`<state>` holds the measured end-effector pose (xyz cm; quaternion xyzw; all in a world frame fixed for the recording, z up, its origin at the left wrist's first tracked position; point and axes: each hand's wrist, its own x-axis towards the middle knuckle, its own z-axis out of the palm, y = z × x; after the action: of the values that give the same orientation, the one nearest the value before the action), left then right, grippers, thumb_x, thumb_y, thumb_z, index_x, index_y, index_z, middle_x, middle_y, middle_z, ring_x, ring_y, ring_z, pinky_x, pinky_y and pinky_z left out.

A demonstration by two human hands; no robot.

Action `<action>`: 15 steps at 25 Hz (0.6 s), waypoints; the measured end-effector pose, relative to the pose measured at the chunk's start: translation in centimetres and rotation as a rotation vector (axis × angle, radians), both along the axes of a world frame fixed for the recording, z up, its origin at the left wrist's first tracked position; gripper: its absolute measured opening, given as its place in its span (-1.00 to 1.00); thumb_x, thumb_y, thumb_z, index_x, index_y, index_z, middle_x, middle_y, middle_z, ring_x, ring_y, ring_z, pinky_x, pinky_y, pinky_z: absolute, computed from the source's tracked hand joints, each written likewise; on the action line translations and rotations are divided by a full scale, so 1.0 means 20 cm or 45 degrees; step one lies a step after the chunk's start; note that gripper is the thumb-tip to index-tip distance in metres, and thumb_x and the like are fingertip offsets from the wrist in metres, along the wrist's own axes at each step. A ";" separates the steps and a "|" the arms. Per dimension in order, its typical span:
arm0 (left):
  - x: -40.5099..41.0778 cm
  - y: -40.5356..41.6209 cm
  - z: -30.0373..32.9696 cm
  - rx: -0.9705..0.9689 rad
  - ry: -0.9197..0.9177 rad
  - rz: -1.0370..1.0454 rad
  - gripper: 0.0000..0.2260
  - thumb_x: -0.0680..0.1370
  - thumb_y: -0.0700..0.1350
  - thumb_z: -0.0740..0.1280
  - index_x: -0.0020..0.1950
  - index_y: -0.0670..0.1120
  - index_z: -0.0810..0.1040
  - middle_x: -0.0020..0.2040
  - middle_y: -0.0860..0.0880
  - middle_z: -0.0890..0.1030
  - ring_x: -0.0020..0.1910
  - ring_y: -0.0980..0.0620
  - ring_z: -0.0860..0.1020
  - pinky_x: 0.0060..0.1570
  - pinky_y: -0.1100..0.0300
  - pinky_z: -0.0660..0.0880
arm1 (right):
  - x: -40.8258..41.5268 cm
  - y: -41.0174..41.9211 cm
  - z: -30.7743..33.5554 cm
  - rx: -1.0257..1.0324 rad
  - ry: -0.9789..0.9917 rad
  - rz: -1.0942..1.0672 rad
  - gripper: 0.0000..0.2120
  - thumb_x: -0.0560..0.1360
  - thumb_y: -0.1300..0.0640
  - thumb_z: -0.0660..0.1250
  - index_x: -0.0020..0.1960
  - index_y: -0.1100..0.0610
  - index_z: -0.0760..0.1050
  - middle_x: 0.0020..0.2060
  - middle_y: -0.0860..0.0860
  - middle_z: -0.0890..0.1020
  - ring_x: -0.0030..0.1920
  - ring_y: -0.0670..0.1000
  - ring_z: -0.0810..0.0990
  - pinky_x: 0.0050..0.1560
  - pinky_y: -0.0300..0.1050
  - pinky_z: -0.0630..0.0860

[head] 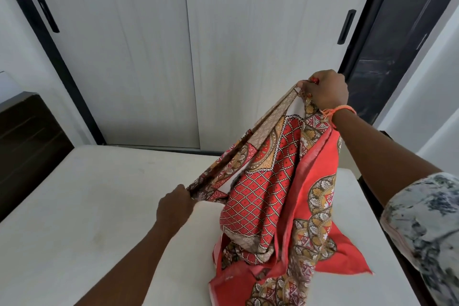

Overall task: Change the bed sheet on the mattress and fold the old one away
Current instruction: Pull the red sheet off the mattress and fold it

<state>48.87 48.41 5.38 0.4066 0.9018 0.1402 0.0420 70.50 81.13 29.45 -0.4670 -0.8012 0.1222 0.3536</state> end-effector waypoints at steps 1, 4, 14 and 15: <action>-0.03 0.01 0.01 0.110 -0.058 0.021 -0.46 0.55 0.31 0.19 -0.14 -0.19 0.51 -0.24 -0.09 0.56 -0.18 -0.16 0.60 -0.26 0.10 0.36 | 0.00 0.01 0.00 -0.015 -0.015 0.015 -0.65 0.47 -0.13 0.40 -0.33 0.10 0.48 -0.37 0.09 0.55 -0.30 0.15 0.54 -0.30 -0.11 0.40; -0.10 0.04 0.09 0.445 -0.498 0.056 -0.46 0.51 0.23 0.36 -0.46 -0.17 0.54 -0.55 0.00 0.48 -0.45 -0.02 0.54 -0.38 0.16 0.37 | -0.01 0.06 -0.03 -0.095 -0.014 0.008 -0.58 0.43 -0.20 0.40 -0.22 0.18 0.57 -0.25 0.15 0.62 -0.25 0.16 0.59 -0.22 -0.04 0.55; 0.17 0.12 0.21 0.691 -1.067 -0.024 -0.96 0.50 -0.16 0.48 -0.13 -0.11 0.72 -0.32 -0.09 0.70 -0.36 -0.09 0.68 -0.26 0.10 0.63 | 0.03 0.10 -0.35 -0.555 0.356 -0.157 -0.73 0.53 0.16 0.21 -0.01 0.30 0.62 -0.04 0.21 0.64 0.05 0.19 0.57 0.07 -0.02 0.46; 0.20 0.12 0.20 0.703 -1.114 -0.003 -0.95 0.50 -0.16 0.48 -0.12 -0.14 0.72 -0.32 -0.11 0.70 -0.35 -0.11 0.68 -0.28 0.11 0.61 | 0.05 0.11 -0.40 -0.673 0.516 -0.167 -0.81 0.43 0.17 0.28 -0.09 0.20 0.65 -0.11 0.16 0.65 -0.01 0.16 0.59 0.07 0.00 0.50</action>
<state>52.88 50.73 9.48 0.3070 0.7287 0.5299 0.3065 71.45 83.42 21.45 -0.5594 -0.6235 0.3928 0.3795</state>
